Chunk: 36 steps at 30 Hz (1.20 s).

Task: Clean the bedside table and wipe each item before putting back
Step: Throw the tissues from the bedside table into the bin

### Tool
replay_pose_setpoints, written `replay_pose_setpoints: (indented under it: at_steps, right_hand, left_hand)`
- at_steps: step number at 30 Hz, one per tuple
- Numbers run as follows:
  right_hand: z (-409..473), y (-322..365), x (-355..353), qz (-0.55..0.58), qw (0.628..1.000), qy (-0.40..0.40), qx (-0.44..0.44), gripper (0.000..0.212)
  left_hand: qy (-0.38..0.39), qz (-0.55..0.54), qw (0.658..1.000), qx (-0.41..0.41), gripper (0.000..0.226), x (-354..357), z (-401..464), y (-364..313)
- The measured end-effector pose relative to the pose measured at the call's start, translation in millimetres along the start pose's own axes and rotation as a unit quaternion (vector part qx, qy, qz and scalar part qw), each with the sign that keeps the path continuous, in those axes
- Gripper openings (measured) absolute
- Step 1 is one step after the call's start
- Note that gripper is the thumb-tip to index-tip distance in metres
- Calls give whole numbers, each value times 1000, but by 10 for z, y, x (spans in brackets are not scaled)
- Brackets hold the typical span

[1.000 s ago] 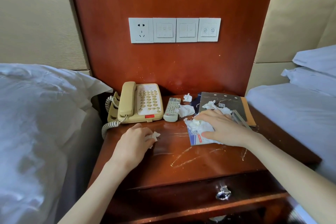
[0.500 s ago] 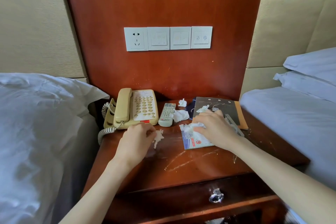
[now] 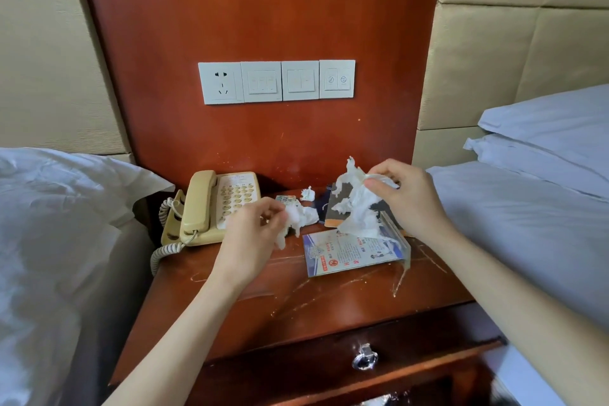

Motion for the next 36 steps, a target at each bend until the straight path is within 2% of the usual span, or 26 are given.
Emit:
replay_pose_setpoints:
  at_steps: [12,17,22,27,32,36]
  right_hand:
    - [-905,-509,-946,109,981,-114,114,26]
    - [-1398,-753,-1185,112,972,-122,169,25]
    - [-1917,-1022,-1478,75,961,-158,214,24]
    - [-2495,-1301,-1717,-14,951,-176,255,31]
    - [-3090,-1641,-1795,-104,927,-148,329,21]
    - [-3412,-1766,-1776,-153,910,-129,364,19]
  left_hand:
    - [110,-113,987,20,23,916,-541,-534]
    - [149,-146,977,38,21,1359,-835,-752]
    - [208,-184,960,37,21,1866,-1227,-845]
    - [269,-154,951,23,20,2373,-1662,-720]
    - [339,-101,935,-24,18,2876,-2046,-415]
    - [371,-90,919,-96,19,3152,-2330,-127]
Point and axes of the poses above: each hand's wrist, its own z-axis towards the middle knuckle, its own x-axis out of the palm, y = z × x, the point moved 9 cm from there along z, towards the middle knuckle, and after that the axes turned 4 degrees about -y, right-handed, at the moved point
